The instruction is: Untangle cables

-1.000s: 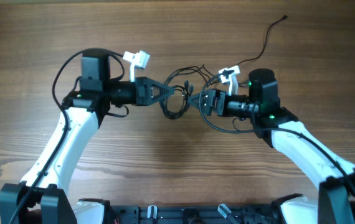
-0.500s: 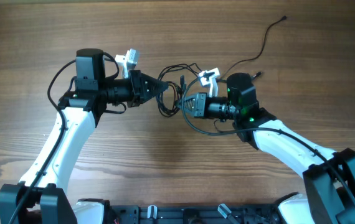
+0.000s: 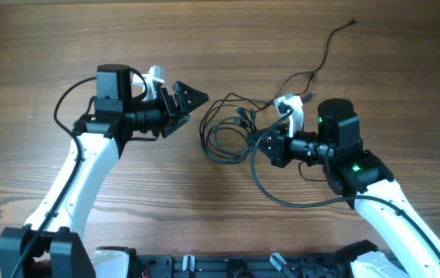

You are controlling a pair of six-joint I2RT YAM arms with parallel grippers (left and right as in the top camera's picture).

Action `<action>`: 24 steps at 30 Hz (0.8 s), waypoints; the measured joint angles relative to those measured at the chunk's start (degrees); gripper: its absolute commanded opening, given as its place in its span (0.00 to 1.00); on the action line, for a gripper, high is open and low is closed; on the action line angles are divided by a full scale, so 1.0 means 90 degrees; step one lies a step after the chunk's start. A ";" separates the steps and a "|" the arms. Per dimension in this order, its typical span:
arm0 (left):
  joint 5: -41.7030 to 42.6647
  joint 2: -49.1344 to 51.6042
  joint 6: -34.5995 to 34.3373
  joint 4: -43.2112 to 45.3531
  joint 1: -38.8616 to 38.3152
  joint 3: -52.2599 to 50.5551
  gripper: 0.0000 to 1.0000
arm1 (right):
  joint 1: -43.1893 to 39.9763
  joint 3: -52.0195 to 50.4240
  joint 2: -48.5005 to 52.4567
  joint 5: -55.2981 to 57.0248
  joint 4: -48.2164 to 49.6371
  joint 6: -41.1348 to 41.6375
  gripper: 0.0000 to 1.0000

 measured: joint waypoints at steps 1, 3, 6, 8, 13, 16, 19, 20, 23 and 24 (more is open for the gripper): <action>-0.0019 0.0000 0.0002 -0.0049 -0.0053 0.0000 0.87 | 0.0000 0.0000 0.0000 0.0019 0.0000 -0.0019 0.04; -0.0112 0.0000 0.0010 -0.0350 -0.0257 0.0005 0.84 | 0.0000 0.0000 0.0000 0.0039 0.0007 -0.0024 0.04; -0.0772 0.0041 -0.0253 -0.1127 -0.0738 0.0034 0.69 | 0.0000 0.0000 0.0000 0.0061 0.0119 -0.0036 0.04; -0.1039 0.0245 -0.0510 -0.1185 -0.0981 0.0046 0.43 | 0.0000 0.0000 0.0000 0.0061 0.0231 0.0073 0.04; -0.1333 0.1003 -0.0787 -0.1022 -0.1506 0.0044 0.04 | -0.0012 0.0000 0.0000 0.0080 0.0466 0.0350 0.04; -0.1758 0.1059 -0.0350 -0.1095 -0.1336 0.0046 0.04 | -0.0369 0.0000 -0.0034 0.0211 0.0010 0.0469 0.10; -0.1967 0.0906 0.0308 -0.1634 -0.0432 0.0046 0.04 | -0.1309 -0.0005 -0.0262 0.0447 -0.0848 0.0527 0.20; -0.2047 0.0775 0.0559 -0.1787 -0.0005 0.0046 0.04 | -0.1766 -0.0002 -0.0393 0.0573 -0.1134 0.0559 0.29; -0.2047 0.0197 0.1265 -0.1902 0.0809 0.0044 0.04 | -0.2409 -0.0005 -0.0508 0.0750 -0.1569 0.0685 0.63; -0.1945 0.0017 0.1469 -0.1860 0.0886 0.0044 0.04 | -0.2412 -0.0005 -0.0508 0.0772 -0.1634 0.0724 0.68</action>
